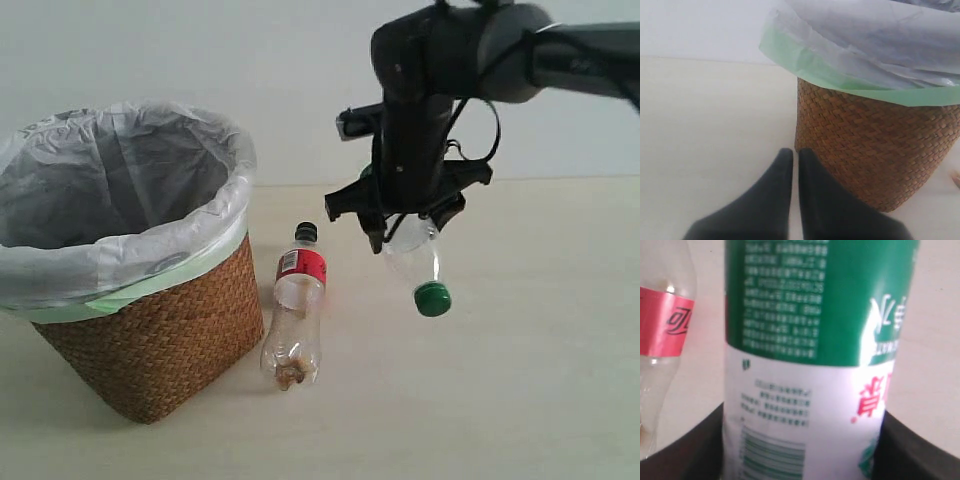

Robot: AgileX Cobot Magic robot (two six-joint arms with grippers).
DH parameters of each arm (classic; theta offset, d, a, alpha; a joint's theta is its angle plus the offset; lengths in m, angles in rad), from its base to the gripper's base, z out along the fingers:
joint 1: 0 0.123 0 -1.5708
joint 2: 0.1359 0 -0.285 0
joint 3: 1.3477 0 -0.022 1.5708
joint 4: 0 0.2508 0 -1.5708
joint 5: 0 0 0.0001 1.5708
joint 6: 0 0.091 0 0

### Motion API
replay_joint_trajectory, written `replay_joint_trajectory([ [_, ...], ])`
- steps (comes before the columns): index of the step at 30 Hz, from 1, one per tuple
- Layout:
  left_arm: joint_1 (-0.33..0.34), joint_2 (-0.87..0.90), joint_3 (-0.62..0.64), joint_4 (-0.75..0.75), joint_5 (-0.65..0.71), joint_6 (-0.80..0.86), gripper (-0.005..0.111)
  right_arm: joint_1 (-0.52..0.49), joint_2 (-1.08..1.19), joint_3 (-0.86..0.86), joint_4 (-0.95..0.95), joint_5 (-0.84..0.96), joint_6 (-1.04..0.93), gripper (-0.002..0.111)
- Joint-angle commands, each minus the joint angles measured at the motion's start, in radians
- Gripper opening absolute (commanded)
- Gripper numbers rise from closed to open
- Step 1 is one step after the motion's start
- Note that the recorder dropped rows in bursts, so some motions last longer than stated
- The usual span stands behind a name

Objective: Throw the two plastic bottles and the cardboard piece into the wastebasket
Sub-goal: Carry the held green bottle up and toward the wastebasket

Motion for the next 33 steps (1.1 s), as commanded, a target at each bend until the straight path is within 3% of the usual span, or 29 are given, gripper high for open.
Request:
replay_joint_trajectory([
  [1,0.001,-0.003,0.004,0.003,-0.001,-0.005,0.004,-0.003,-0.211,0.285,0.001,-0.207,-0.008,0.0],
  [7,0.001,-0.003,0.004,0.003,-0.001,-0.005,0.004,-0.007,-0.431,0.579,-0.008,-0.357,-0.006,0.0],
  [12,0.001,-0.003,0.004,0.003,-0.001,-0.005,0.004,-0.007,-0.495,0.607,-0.026,-0.309,-0.021,0.0],
  [15,0.001,-0.003,0.004,0.003,-0.001,-0.005,0.004,-0.025,-0.524,0.604,-0.139,-0.273,0.077,0.0],
  [27,0.001,-0.003,0.004,0.003,-0.001,-0.005,0.004,-0.372,-0.577,0.604,-0.106,-0.145,-0.053,0.0],
  [33,0.001,-0.003,0.004,0.003,-0.001,-0.005,0.004,-0.428,-0.574,0.604,-0.115,-0.151,-0.068,0.0],
])
